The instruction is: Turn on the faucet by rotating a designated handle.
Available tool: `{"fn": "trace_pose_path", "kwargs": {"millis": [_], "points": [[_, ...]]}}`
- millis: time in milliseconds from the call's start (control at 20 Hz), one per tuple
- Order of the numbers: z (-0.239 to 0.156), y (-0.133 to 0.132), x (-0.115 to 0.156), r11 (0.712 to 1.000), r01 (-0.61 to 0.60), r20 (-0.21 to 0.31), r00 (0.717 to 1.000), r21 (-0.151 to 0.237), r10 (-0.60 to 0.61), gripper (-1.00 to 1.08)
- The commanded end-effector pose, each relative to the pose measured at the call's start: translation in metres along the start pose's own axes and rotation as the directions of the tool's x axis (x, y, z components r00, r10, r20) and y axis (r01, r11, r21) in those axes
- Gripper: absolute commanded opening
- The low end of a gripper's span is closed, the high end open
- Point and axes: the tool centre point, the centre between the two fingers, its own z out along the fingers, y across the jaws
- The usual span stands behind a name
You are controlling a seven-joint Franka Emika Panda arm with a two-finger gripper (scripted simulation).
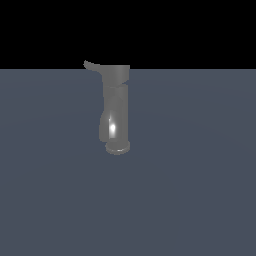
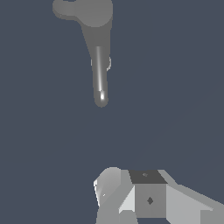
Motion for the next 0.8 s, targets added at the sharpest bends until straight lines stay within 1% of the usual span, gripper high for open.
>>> {"fn": "trace_pose_path", "kwargs": {"millis": [0, 150, 400, 750], "points": [[0.000, 0.000, 0.000, 1.000, 0.000, 0.000, 1.000, 0.000, 0.000, -1.00], [-0.002, -0.002, 0.002, 1.000, 0.003, -0.006, 1.000, 0.006, -0.003, -1.00], [-0.009, -0.011, 0.007, 0.999, 0.016, -0.032, 0.999, 0.030, -0.015, -1.00], [-0.009, -0.012, 0.009, 0.999, 0.008, -0.033, 0.999, 0.032, -0.007, -1.00]]}}
